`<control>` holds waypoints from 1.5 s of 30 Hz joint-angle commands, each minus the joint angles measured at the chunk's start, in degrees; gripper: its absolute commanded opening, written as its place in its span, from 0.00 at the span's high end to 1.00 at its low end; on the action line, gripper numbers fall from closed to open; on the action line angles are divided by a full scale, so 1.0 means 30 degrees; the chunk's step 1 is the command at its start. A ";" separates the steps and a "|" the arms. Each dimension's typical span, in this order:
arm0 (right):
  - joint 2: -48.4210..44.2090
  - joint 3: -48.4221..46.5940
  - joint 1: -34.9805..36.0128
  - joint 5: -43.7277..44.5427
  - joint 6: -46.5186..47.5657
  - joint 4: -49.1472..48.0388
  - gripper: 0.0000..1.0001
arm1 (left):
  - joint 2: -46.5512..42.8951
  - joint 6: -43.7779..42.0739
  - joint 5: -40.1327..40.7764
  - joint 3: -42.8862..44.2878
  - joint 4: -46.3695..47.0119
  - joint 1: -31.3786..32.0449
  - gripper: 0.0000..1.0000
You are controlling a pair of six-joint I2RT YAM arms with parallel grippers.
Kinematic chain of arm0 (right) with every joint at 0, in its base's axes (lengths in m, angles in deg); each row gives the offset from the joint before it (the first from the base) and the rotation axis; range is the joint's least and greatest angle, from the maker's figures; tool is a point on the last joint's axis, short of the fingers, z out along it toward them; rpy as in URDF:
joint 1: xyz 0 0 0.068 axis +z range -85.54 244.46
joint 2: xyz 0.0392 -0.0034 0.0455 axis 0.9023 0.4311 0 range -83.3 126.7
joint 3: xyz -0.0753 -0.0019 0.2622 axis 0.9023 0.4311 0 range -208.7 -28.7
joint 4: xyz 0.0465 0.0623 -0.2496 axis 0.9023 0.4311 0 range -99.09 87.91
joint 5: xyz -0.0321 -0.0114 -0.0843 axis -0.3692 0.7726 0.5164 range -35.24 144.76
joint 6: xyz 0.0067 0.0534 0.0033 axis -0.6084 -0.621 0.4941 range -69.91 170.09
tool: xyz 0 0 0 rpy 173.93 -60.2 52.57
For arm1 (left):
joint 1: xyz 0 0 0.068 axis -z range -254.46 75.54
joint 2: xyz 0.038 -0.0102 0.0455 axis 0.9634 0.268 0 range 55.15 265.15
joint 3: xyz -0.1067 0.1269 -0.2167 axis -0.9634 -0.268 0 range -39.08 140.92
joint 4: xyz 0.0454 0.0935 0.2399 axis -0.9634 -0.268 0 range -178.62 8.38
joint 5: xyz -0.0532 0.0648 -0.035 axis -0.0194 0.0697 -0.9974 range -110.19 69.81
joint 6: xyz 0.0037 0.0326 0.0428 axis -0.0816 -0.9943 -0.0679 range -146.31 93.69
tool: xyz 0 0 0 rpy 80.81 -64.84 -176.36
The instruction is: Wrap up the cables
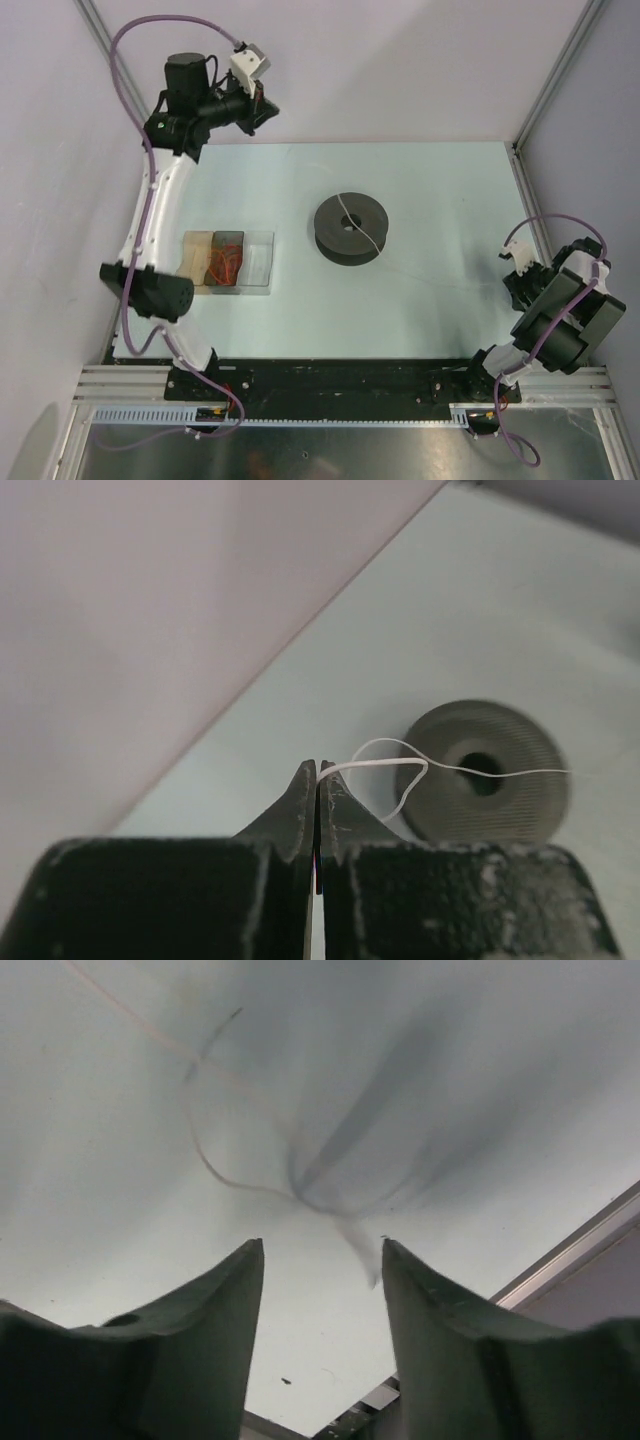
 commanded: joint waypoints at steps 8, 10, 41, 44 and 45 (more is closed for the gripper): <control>-0.3366 -0.0808 0.2675 -0.3389 -0.2302 0.1666 0.02 | -0.5632 -0.2495 -0.5330 -0.2567 0.0331 0.6223 1.00; -0.4088 -0.0969 0.3482 -0.4197 -0.3171 0.1852 0.01 | -0.6003 -0.3286 -0.4475 -0.4173 0.0365 0.7501 1.00; -0.8982 -0.2077 1.3879 -0.7418 -2.2551 -1.2229 0.19 | 0.3070 0.5839 0.1064 0.0523 0.2107 1.1417 1.00; -0.8583 -0.2077 1.4609 -0.7255 -2.3286 -1.3603 0.28 | 0.3014 0.5851 0.0665 0.0491 0.2165 1.1433 1.00; -0.8492 -0.2077 1.4795 -0.7204 -2.3393 -1.3847 0.30 | 0.2989 0.5848 0.0518 0.0504 0.2184 1.1428 1.00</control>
